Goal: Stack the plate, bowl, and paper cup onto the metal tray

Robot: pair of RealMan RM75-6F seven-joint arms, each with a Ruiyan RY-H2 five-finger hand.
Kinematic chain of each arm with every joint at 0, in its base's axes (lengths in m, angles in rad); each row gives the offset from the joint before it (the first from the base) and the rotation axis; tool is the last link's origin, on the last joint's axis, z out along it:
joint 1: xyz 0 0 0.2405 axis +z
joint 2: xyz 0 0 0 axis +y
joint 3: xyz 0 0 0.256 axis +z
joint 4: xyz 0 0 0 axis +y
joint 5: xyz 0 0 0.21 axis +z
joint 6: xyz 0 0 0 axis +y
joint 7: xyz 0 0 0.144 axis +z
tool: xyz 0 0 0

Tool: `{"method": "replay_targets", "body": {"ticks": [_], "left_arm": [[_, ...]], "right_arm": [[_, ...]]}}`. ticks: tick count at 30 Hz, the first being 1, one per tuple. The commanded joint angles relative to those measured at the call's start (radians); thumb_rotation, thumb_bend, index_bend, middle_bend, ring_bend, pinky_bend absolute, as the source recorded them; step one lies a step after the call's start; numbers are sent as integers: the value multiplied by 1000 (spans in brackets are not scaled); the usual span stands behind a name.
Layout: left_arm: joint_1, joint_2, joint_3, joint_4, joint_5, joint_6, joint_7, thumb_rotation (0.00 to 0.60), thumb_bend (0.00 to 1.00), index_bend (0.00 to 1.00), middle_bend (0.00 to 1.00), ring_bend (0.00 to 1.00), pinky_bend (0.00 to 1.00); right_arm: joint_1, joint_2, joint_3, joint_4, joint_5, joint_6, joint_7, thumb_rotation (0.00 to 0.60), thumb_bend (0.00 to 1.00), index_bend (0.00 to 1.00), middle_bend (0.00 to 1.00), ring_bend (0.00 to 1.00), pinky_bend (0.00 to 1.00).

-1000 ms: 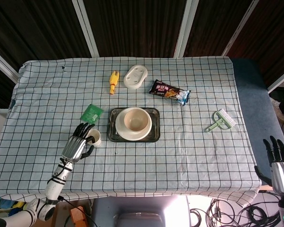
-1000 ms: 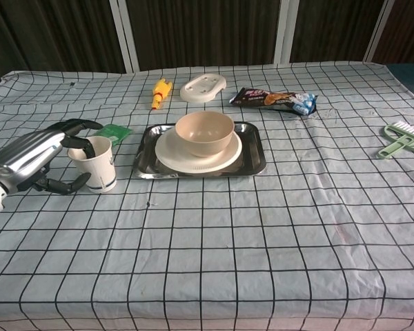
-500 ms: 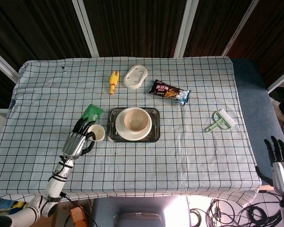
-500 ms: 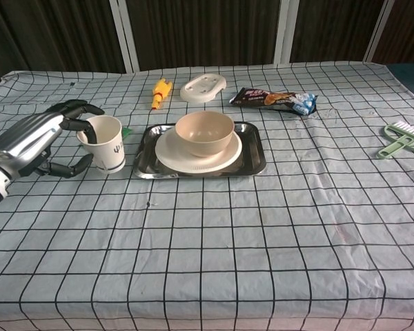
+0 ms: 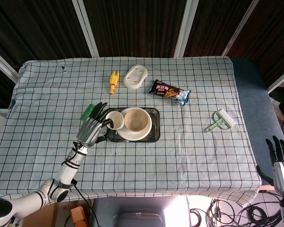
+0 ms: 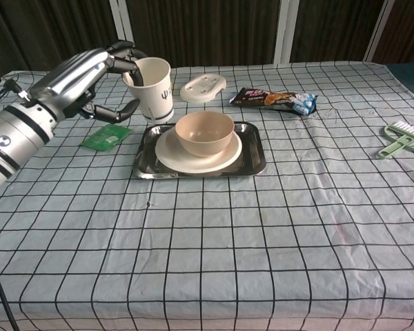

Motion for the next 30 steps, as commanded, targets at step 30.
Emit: {"method": "replay_targets", "body": {"ticks": [30], "left_arm": [[-223,-222,-31,385,-155,-284,-178,600,480,678,191,3,60]], "right_arm": [[-26,41,42,-21,45,-26,29,600,182,68,0,0,0]]}}
